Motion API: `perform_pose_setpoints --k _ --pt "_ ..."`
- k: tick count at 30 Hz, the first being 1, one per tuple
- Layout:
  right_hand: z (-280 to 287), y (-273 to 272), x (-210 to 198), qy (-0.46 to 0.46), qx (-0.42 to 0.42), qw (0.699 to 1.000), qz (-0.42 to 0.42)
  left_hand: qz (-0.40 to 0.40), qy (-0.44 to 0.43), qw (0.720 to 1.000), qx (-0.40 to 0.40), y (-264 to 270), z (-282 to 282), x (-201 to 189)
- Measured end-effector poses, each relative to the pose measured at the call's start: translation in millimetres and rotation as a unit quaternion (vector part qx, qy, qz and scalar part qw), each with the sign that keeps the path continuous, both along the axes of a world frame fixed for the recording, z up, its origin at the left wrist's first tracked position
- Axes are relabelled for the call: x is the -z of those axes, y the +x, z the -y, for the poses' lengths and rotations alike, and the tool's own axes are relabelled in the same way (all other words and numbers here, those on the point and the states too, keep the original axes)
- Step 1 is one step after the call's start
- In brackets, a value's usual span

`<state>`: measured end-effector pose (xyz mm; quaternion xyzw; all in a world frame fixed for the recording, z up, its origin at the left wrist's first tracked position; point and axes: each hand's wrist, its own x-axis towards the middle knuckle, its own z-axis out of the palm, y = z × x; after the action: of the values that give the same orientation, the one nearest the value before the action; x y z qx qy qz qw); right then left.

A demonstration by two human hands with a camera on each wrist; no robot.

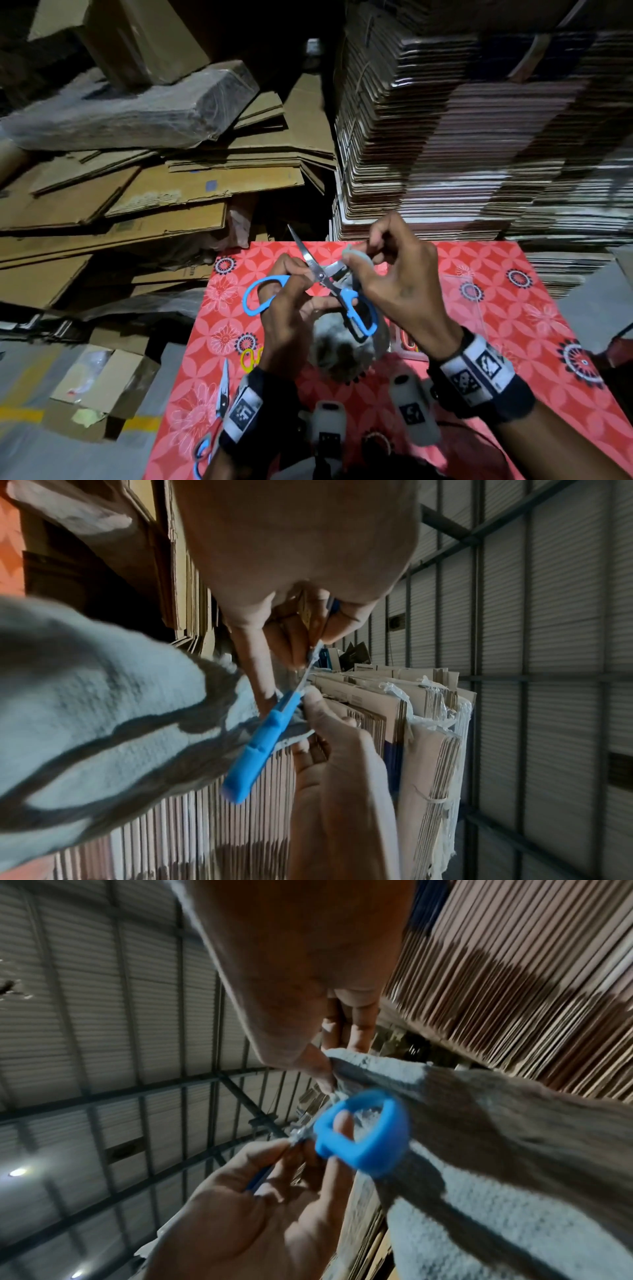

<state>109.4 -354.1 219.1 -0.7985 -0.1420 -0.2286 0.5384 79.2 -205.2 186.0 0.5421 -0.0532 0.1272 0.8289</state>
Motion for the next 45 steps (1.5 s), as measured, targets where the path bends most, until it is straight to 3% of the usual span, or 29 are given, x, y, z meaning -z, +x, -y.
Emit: perform_pose_setpoints --k 3,9,13,18,29,38,45 --pt "-11 -13 -1 -0.009 -0.049 0.999 -0.001 0.006 0.017 1.000 -0.003 -2 -1 -4" --pt "6 10 -2 0.004 -0.016 1.000 0.007 0.000 0.022 1.000 -0.003 -2 1 -8" --pt "9 8 1 0.079 -0.045 0.996 0.001 -0.035 -0.021 0.999 -0.006 1 1 -2" --pt "10 6 -5 0.137 -0.070 0.988 0.012 -0.055 -0.084 0.993 0.067 -2 8 -11" --pt "24 12 -5 0.236 -0.070 0.969 0.021 -0.063 -0.114 0.991 0.040 -2 7 -23" --pt "18 7 -7 0.174 -0.043 0.983 0.044 -0.079 -0.119 0.989 -0.026 3 8 -16" --pt "14 8 -5 0.084 -0.070 0.992 0.067 -0.085 -0.130 0.988 -0.022 3 10 -20"
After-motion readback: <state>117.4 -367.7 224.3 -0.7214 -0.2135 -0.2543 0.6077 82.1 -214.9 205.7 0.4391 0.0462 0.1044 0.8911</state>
